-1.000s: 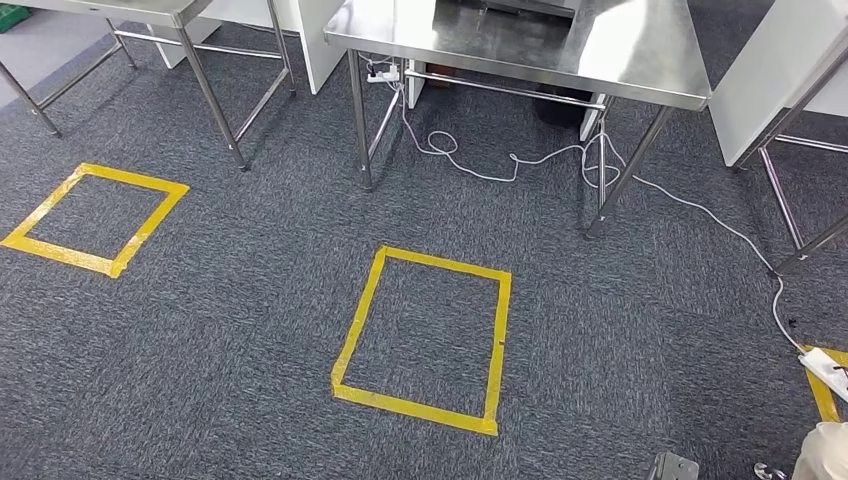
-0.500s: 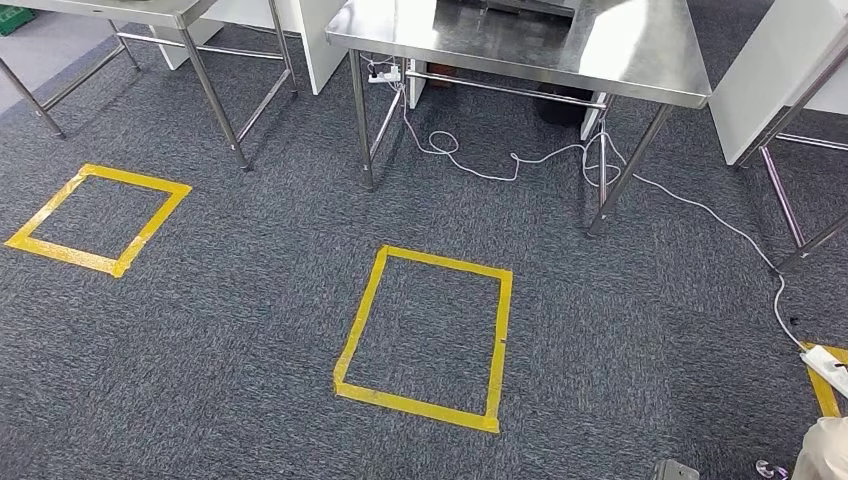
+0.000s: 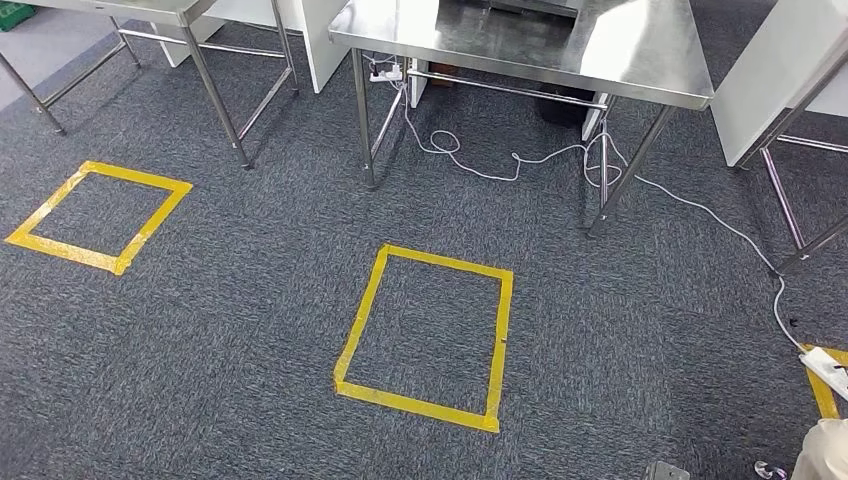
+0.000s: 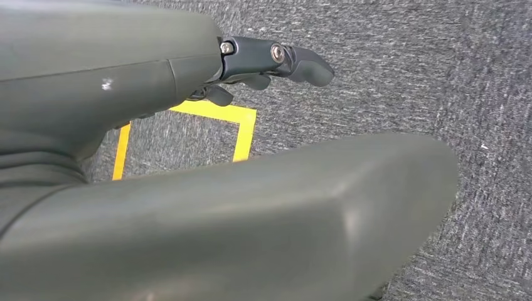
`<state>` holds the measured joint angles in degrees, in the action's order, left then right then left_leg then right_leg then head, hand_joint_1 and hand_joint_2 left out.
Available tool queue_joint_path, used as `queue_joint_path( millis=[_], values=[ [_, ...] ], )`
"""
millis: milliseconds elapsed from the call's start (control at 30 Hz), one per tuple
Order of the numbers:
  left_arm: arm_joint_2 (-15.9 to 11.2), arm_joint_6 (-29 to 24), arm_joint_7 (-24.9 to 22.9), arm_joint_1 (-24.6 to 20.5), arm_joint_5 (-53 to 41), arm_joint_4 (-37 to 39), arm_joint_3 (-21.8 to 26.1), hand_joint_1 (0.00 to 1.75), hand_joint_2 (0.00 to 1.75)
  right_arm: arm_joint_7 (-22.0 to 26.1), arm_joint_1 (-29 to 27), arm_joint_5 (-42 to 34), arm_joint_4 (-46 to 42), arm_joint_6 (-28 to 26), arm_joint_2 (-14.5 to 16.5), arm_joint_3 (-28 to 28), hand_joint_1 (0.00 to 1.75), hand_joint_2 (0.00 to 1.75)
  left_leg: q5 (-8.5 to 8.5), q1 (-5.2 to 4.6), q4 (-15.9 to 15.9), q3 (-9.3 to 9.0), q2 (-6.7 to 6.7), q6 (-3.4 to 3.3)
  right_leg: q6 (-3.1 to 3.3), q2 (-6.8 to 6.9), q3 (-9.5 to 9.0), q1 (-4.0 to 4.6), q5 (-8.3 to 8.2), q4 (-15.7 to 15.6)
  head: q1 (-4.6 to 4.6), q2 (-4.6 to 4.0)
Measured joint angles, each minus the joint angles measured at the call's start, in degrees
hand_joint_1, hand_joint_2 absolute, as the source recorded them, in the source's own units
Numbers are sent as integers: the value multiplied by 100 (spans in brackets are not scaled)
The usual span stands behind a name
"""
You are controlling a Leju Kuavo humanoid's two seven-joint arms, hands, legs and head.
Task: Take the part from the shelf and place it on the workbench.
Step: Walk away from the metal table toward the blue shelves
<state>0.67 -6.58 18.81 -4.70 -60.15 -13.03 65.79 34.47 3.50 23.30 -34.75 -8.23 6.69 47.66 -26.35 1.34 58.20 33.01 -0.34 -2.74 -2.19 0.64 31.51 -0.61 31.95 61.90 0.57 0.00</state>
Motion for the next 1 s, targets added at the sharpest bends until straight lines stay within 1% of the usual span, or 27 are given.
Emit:
queue_joint_path(
  millis=[67, 100, 133, 167, 233, 267, 300, 333, 367, 400, 433, 467, 500, 533, 567, 600, 633, 667, 700, 733, 767, 800, 833, 900, 933, 967, 1000],
  values=[
    [10, 8, -11, 3, 1, 4, 1, 0, 0, -3, -7, -7, 2, 7, 2, -2, 0, 0, 24, 6, -1, 44, -25, -3, 6, -19, 357, -29, 332, 756, 31, 0],
    [15, 14, -13, 6, 2, 8, 2, 0, 0, -5, -16, -10, 4, 11, 2, -3, 0, 0, 37, 9, 0, 64, -47, 11, -18, -24, 494, -42, 426, 1047, 32, 0],
    [20, 22, -13, 10, 4, 13, 4, 0, 0, -11, -26, -14, 8, 17, 4, -5, 0, 0, 50, 16, 2, 80, -75, 30, -63, -27, 535, -57, 433, 1151, 31, 0],
    [25, 30, -12, 12, 6, 16, 7, 0, 0, -17, -34, -18, 13, 27, 6, -9, 0, 0, 64, 28, 3, 89, -109, 55, -127, -31, 453, -79, 342, 1009, 31, 0],
    [32, 39, -9, 14, 7, 21, 14, 0, 0, -27, -38, -23, 22, 52, 6, -20, 0, 0, 92, 61, 6, 97, -179, 124, -259, -109, 52, -146, 43, 236, 40, 0],
    [32, 40, -6, 12, 7, 21, 16, 0, 0, -31, -35, -25, 28, 66, 7, -26, 0, 0, 101, 63, 10, 101, -216, 171, -268, -162, -119, -154, -77, -126, 51, 0],
    [30, 40, -2, 10, 7, 21, 17, 0, 0, -34, -33, -24, 34, 75, 8, -31, 0, 0, 114, 58, 10, 108, -246, 221, -228, -204, -218, -149, -147, -351, 57, 0],
    [28, 40, 2, 12, 7, 21, 17, 0, 0, -38, -31, -24, 40, 82, 10, -35, 0, 0, 128, 53, 1, 115, -274, 266, -154, -222, -243, -128, -168, -430, 65, 0],
    [29, 40, 5, 18, 7, 23, 18, 0, 0, -41, -29, -24, 45, 86, 13, -38, 0, 0, 143, 53, -12, 121, -302, 308, -61, -199, -232, -93, -186, -425, 63, 0],
    [32, 40, 8, 29, 7, 25, 19, 0, 0, -42, -27, -26, 47, 89, 16, -42, 0, 0, 158, 71, -22, 126, -313, 340, 18, -167, -224, -92, -203, -418, 57, 0],
    [33, 40, 8, 40, 7, 26, 20, 0, 0, -41, -24, -27, 48, 91, 23, -45, 0, 0, 123, 86, 17, 146, -277, 359, 82, -134, -232, -91, -222, -418, 58, 0],
    [32, 40, 8, 48, 7, 26, 21, 0, 0, -42, -24, -27, 49, 92, 28, -49, 0, 0, 19, 95, 146, 202, -211, 370, 145, -98, -236, -89, -246, -423, 50, 0],
    [31, 40, 7, 48, 7, 26, 22, 0, 0, -44, -26, -26, 49, 93, 33, -52, 0, 0, -158, 96, 396, 308, -134, 371, 196, -58, -232, -83, -268, -428, 42, 0],
    [29, 40, 7, 45, 7, 26, 22, 0, 0, -51, -28, -23, 51, 93, 35, -54, 0, 0, -385, 87, 754, 463, -60, 368, 234, -17, -224, -57, -283, -425, 35, 0],
    [29, 40, 4, 43, 7, 26, 22, 0, 0, -61, -31, -20, 55, 93, 34, -55, 0, 0, -597, 80, 1157, 637, -26, 365, 265, 25, -198, -24, -294, -422, 26, 0],
    [31, 40, -3, 45, 9, 27, 22, 0, 0, -70, -32, -16, 61, 94, 36, -58, 0, 0, -734, 73, 1488, 771, -16, 356, 280, 70, -175, 10, -303, -420, 24, 0],
    [32, 40, -9, 52, 12, 27, 23, 0, 0, -79, -32, -13, 69, 95, 37, -64, 0, 0, -770, 62, 1651, 822, -10, 335, 290, 115, -160, 43, -308, -419, 23, 0],
    [33, 40, -16, 58, 14, 28, 25, 0, 0, -85, -30, -9, 77, 95, 39, -72, 0, 0, -696, 42, 1581, 752, 1, 297, 296, 160, -154, 73, -310, -418, 23, 0],
    [34, 39, -21, 62, 15, 28, 27, 0, 0, -89, -27, -5, 84, 95, 40, -83, 0, 0, -543, 13, 1293, 570, 29, 243, 297, 205, -158, 99, -309, -419, 23, 0],
    [30, 39, -22, 62, 15, 27, 27, 0, 0, -92, -24, -2, 89, 95, 44, -96, 0, 0, -381, -33, 881, 325, 113, 167, 299, 246, -167, 117, -307, -420, 23, 0],
    [24, 37, -23, 56, 15, 27, 27, 0, 0, -93, -22, 0, 94, 94, 49, -110, 0, 0, -262, -78, 504, 111, 221, 99, 298, 292, -172, 148, -303, -417, 29, 0],
    [22, 36, -25, 49, 15, 26, 27, 0, 0, -94, -18, 1, 97, 92, 52, -121, 0, 0, -196, -121, 241, -27, 301, 50, 294, 329, -173, 165, -298, -414, 31, 0],
    [18, 33, -25, 46, 15, 26, 27, 0, 0, -95, -16, 1, 100, 91, 55, -130, 0, 0, -177, -156, 109, -87, 353, 17, 288, 371, -172, 175, -295, -412, 34, 0],
    [17, 27, -27, 53, 15, 26, 32, 0, 0, -95, -9, 1, 105, 88, 57, -141, 0, 0, -146, -172, 58, -75, 285, -5, 267, 453, -169, 186, -290, -414, 32, 0],
    [18, 24, -27, 60, 15, 26, 37, 0, 0, -96, -4, 2, 108, 87, 61, -147, 0, 0, -113, -154, 26, -78, 246, -16, 251, 439, -153, 184, -271, -384, 34, 0],
    [21, 23, -28, 61, 15, 26, 45, 0, 0, -95, 0, 2, 110, 87, 63, -151, 0, 0, -78, -129, -4, -76, 203, -30, 237, 359, -107, 181, -213, -293, 35, 0],
    [26, 23, -29, 55, 15, 26, 55, 0, 0, -95, 2, 3, 112, 87, 62, -154, 0, 0, -42, -101, -32, -71, 157, -45, 228, 243, -12, 168, -101, -93, 42, 0]
  ],
)
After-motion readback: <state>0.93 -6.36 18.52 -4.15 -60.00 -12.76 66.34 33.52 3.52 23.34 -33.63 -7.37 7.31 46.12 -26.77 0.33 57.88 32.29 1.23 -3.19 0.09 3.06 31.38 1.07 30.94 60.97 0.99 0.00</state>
